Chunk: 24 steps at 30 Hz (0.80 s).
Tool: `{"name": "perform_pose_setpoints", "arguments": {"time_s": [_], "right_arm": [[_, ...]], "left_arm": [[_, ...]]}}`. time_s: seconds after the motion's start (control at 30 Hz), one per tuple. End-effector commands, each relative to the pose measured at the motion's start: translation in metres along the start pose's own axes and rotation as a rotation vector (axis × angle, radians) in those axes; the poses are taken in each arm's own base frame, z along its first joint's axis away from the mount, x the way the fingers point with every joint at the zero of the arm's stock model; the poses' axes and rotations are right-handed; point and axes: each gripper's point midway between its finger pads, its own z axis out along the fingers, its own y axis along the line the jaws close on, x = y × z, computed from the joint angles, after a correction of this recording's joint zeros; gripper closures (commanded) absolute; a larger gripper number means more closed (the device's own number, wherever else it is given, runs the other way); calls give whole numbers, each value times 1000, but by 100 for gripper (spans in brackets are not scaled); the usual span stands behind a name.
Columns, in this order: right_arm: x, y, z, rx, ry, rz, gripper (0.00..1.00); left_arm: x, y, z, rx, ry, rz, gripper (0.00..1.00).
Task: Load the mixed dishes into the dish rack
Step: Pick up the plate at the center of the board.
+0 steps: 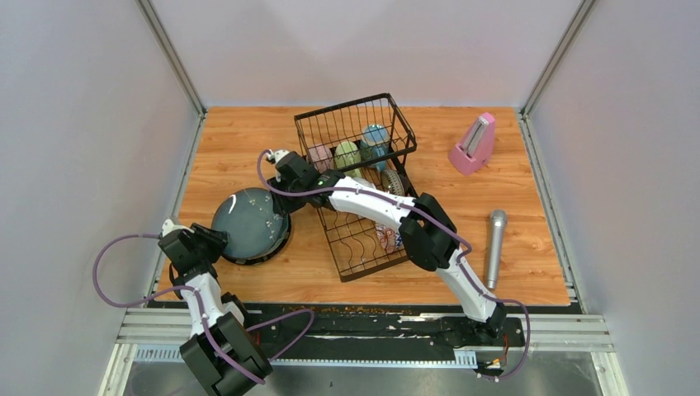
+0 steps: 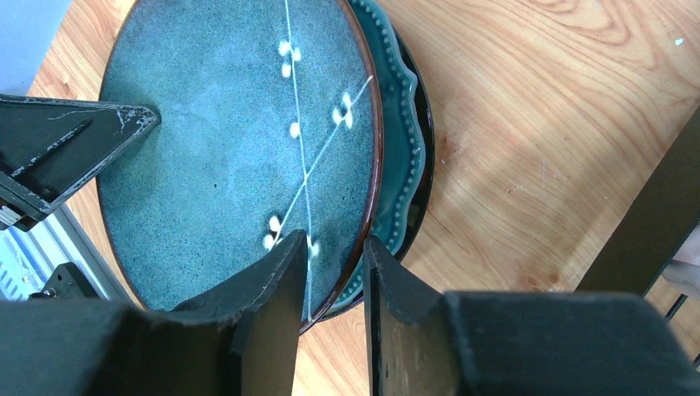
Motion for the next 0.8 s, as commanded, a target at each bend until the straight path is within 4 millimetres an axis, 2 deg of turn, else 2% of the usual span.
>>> {"name": "perform_pose_setpoints", "arguments": {"time_s": [0.0, 0.3, 0.47, 0.63, 0.77], "right_arm": [[0, 167, -44, -547, -32, -85, 100], [-20, 147, -59, -403, -118, -91, 100], [-13, 157, -62, -464, -88, -106, 100], [-12, 163, -66, -498, -93, -95, 100], [-10, 162, -56, -491, -71, -34, 91]], "left_arm": [[30, -70, -21, 356, 196, -37, 55], [21, -73, -20, 347, 174, -21, 48], [21, -73, -21, 337, 184, -27, 48], [23, -74, -22, 350, 194, -22, 62], [24, -76, -23, 366, 197, -20, 72]]}}
